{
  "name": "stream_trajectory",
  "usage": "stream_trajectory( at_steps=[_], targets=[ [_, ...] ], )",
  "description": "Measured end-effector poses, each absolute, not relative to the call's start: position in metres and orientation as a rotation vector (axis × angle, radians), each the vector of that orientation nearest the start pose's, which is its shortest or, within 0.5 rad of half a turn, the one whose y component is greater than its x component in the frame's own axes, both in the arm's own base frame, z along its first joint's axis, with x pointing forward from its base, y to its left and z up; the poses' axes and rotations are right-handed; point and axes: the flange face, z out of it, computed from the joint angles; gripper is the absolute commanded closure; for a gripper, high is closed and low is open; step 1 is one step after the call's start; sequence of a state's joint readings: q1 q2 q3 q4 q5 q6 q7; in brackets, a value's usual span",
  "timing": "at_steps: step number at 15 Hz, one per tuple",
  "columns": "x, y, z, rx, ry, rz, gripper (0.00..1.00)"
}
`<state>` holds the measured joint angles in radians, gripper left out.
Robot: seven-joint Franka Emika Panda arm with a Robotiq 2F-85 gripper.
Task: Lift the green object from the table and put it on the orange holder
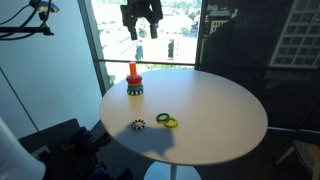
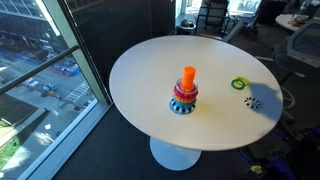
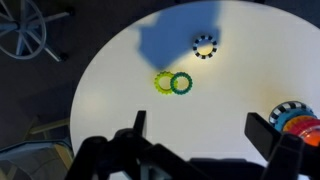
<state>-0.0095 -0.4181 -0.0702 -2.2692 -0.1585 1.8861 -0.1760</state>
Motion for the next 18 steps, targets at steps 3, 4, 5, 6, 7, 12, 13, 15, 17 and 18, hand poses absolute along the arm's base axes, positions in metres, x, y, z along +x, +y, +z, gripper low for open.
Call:
stream_trajectory(
  at_steps=[3, 4, 5, 6, 7, 12, 13, 15, 17, 18],
  targets=[
    [0.444, -0.053, 0.503, -3.259, -0.204, 0.036, 0.0],
    [0.449, -0.056, 0.495, -3.258, -0.198, 0.064, 0.0],
    [0.454, -0.059, 0.487, -3.255, -0.19, 0.093, 0.0],
    [0.459, -0.062, 0.479, -3.253, -0.182, 0.12, 0.0],
    [0.463, -0.065, 0.471, -3.249, -0.174, 0.144, 0.0],
    [0.48, -0.081, 0.43, -3.238, -0.134, 0.224, 0.0],
    [0.482, -0.086, 0.423, -3.237, -0.121, 0.231, 0.0],
    [0.487, -0.098, 0.409, -3.236, -0.084, 0.23, 0.0],
    [0.491, -0.113, 0.396, -3.227, -0.025, 0.21, 0.0],
    [0.492, -0.12, 0.389, -3.214, 0.009, 0.205, 0.0]
  ],
)
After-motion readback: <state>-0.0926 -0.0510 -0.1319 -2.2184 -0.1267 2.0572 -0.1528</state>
